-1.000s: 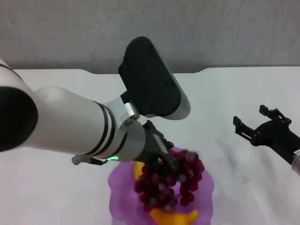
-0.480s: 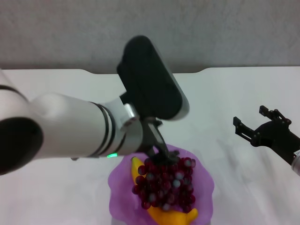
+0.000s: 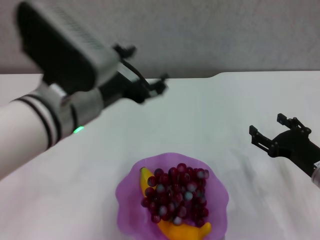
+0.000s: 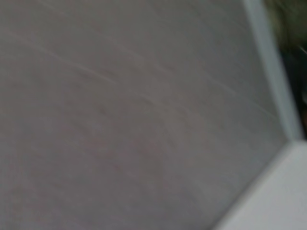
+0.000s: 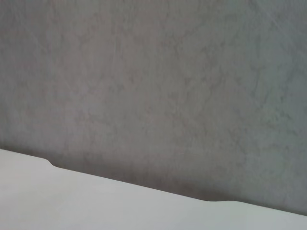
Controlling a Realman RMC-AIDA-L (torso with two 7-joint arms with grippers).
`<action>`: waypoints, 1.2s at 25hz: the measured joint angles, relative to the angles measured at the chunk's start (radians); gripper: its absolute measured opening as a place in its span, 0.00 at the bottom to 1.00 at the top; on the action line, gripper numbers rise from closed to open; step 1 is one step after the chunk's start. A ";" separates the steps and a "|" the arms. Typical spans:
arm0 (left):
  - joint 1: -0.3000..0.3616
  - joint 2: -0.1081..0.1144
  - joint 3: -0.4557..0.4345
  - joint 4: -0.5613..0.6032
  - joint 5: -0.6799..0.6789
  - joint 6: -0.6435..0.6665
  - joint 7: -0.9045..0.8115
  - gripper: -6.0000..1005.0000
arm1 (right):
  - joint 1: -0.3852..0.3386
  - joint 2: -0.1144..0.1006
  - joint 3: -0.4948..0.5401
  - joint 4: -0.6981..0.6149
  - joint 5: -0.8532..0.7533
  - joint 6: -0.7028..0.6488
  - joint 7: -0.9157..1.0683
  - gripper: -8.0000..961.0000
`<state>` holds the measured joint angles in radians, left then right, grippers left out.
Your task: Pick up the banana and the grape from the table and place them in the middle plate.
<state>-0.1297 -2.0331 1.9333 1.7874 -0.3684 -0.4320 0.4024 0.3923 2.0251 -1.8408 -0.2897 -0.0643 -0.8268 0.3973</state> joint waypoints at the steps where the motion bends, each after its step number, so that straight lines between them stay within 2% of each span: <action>1: 0.022 0.001 0.005 -0.037 -0.008 0.107 0.004 0.88 | 0.000 0.000 0.000 0.000 0.000 0.000 0.000 0.93; 2: 0.022 0.001 0.005 -0.037 -0.008 0.107 0.004 0.88 | 0.001 0.000 0.000 0.002 0.000 0.000 0.000 0.93; 3: 0.056 0.002 0.019 -0.128 -0.024 0.312 0.009 0.88 | 0.001 0.000 0.000 0.004 0.000 0.000 0.000 0.92; 7: 0.076 0.001 0.033 -0.323 -0.046 0.626 -0.016 0.88 | -0.001 0.001 0.000 0.001 0.000 0.000 -0.002 0.92; 9: 0.069 0.000 0.038 -0.454 -0.052 0.794 -0.069 0.88 | 0.000 0.001 0.000 0.001 0.000 0.000 -0.002 0.92; 10: 0.054 0.000 0.041 -0.572 -0.048 0.921 -0.137 0.88 | 0.001 0.001 0.000 0.001 0.000 0.000 -0.002 0.92; 11: 0.054 0.000 0.041 -0.572 -0.048 0.921 -0.137 0.88 | 0.002 0.001 0.000 0.000 0.000 0.000 -0.002 0.93; 14: 0.011 -0.001 0.043 -0.804 -0.041 1.140 -0.244 0.88 | 0.003 0.001 -0.002 0.000 0.000 0.000 -0.003 0.93; 19: -0.110 -0.009 0.050 -1.154 -0.056 1.308 -0.367 0.88 | 0.006 0.001 -0.003 -0.002 0.000 -0.004 -0.003 0.93; 23: -0.175 -0.012 0.056 -1.358 -0.068 1.395 -0.496 0.88 | 0.008 0.002 -0.003 -0.016 0.001 -0.009 -0.004 0.93; 26: -0.209 -0.015 0.056 -1.475 -0.073 1.417 -0.555 0.88 | 0.007 0.002 -0.003 -0.023 0.008 -0.009 -0.004 0.93; 30: -0.213 -0.016 0.053 -1.518 -0.076 1.416 -0.574 0.88 | 0.000 0.003 -0.003 -0.040 0.012 -0.010 -0.003 0.93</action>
<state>-0.3429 -2.0488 1.9859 0.2691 -0.4442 0.9838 -0.1712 0.3927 2.0278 -1.8439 -0.3301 -0.0520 -0.8372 0.3941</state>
